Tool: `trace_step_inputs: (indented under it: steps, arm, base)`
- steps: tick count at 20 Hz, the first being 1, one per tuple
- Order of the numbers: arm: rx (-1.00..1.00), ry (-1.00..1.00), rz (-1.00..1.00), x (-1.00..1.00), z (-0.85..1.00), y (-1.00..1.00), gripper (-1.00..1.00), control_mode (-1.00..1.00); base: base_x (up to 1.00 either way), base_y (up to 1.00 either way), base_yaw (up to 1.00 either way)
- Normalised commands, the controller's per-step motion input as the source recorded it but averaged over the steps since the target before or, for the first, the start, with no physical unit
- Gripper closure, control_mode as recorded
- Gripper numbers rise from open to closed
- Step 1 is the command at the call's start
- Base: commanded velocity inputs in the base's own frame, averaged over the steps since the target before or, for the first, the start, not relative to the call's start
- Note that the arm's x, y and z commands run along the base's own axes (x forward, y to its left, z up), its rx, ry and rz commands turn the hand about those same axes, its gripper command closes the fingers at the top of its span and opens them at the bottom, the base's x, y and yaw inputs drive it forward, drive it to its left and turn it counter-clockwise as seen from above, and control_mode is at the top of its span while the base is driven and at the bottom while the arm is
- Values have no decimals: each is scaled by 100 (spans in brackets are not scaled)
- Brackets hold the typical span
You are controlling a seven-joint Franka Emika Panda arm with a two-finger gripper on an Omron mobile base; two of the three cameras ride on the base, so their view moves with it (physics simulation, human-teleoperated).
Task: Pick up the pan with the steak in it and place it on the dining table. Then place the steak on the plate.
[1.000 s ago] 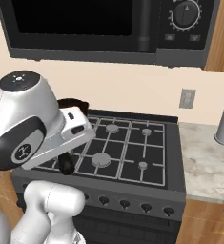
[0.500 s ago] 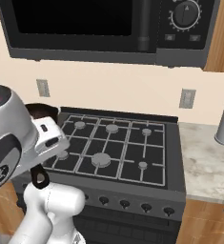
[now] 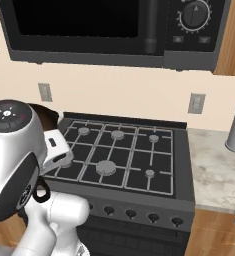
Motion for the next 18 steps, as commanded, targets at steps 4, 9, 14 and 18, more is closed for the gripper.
trace_step_inputs:
  steps: [4, 9, 14, 18]
  arm:
    - [0, 0, 0, -3, -1, 0, 100, -100]
    - [0, 0, 0, 0, 0, 0, 100, 100]
    - [0, 0, 0, 0, 0, 0, 100, 100]
    - [0, 0, 0, 0, 0, 0, 100, 100]
  base:
    - [0, 0, 0]
    - [-79, 1, 8]
    - [-93, 3, 13]
    - [-24, -5, 43]
